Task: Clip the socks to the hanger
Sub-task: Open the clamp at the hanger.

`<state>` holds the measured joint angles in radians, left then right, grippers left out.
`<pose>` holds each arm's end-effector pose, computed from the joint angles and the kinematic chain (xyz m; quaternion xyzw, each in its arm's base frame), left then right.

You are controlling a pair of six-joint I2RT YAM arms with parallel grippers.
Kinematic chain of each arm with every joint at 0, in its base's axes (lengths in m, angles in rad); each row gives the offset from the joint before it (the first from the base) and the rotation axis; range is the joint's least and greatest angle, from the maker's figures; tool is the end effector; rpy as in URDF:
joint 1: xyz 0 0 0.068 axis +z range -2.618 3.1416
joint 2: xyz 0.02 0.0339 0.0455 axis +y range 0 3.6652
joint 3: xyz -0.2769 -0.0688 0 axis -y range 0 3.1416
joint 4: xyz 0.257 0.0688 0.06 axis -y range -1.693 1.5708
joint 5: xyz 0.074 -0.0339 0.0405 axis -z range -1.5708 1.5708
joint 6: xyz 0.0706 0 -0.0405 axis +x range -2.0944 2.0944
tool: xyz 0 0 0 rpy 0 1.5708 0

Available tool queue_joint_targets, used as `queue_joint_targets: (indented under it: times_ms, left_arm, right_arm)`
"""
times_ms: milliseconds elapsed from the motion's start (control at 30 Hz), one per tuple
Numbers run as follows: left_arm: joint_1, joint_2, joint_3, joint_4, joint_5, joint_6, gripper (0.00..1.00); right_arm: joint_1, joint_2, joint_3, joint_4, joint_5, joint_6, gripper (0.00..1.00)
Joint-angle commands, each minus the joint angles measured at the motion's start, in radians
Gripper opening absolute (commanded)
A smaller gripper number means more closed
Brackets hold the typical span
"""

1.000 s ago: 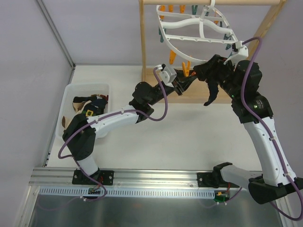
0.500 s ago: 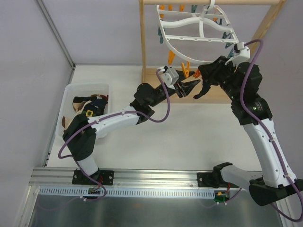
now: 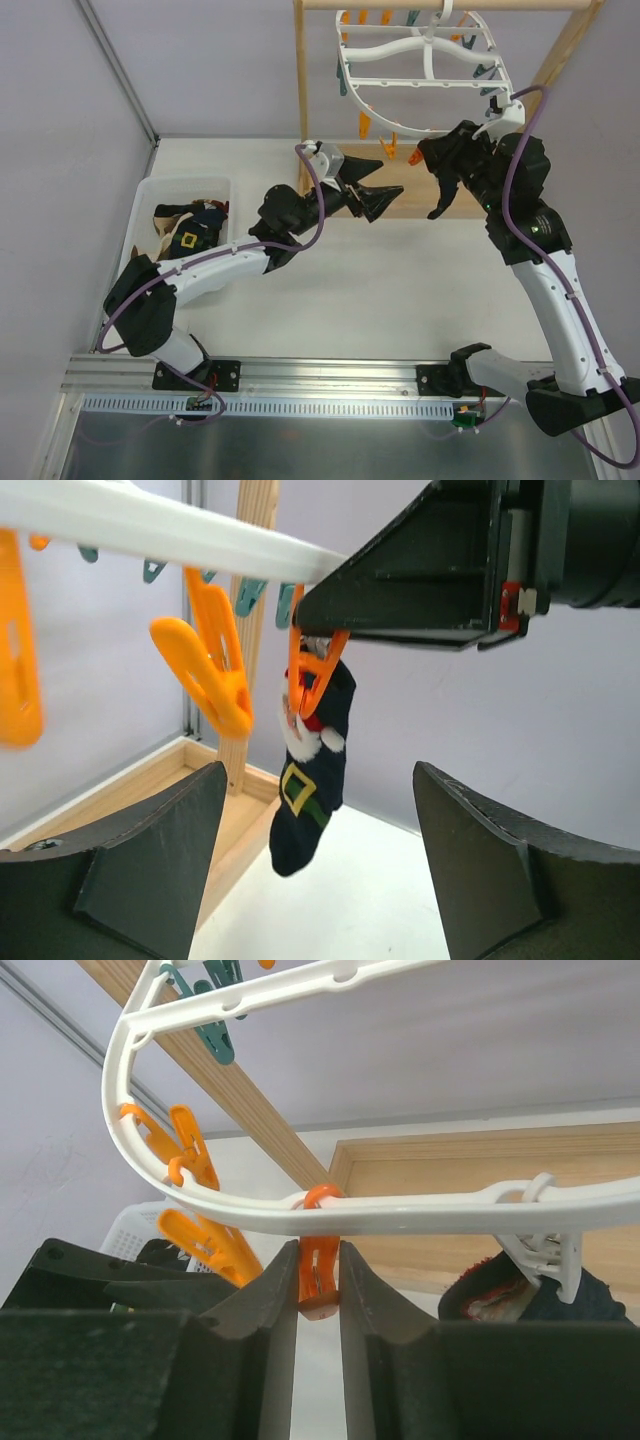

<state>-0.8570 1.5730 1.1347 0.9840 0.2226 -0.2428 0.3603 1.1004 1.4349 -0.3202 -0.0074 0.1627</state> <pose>0.2507 -0.3132 0.4098 0.2396 0.4353 -0.4991 0.7100 0.2451 0.0929 0.5034 -0.0719 0.6983 0.1866 0.6873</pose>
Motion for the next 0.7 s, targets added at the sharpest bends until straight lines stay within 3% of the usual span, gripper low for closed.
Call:
queue_joint_targets:
  times_ms: [0, 200, 333, 467, 567, 667]
  left_arm:
    - [-0.001, -0.102, -0.064, -0.002, -0.054, 0.031, 0.76]
    - [0.022, -0.208, -0.147, -0.191, -0.141, -0.094, 0.82]
    - [0.044, -0.278, -0.162, -0.214, -0.001, -0.129, 0.82]
    - [0.047, -0.269, -0.04, -0.301, 0.278, -0.066, 0.81]
    - [0.068, -0.213, 0.046, -0.308, 0.314, -0.11, 0.8]
    - [0.116, -0.136, 0.126, -0.311, 0.302, -0.268, 0.76]
  right_arm:
    - [-0.001, 0.003, 0.056, -0.011, -0.025, -0.029, 0.09]
    - [-0.006, 0.016, 0.054, 0.03, -0.143, -0.09, 0.07]
    - [-0.007, 0.03, 0.059, 0.027, -0.189, -0.127, 0.05]
    - [-0.027, 0.044, 0.055, 0.065, -0.264, -0.146, 0.04]
    - [-0.041, 0.056, 0.059, 0.099, -0.345, -0.146, 0.04]
    - [-0.046, 0.07, 0.073, 0.121, -0.419, -0.143, 0.03]
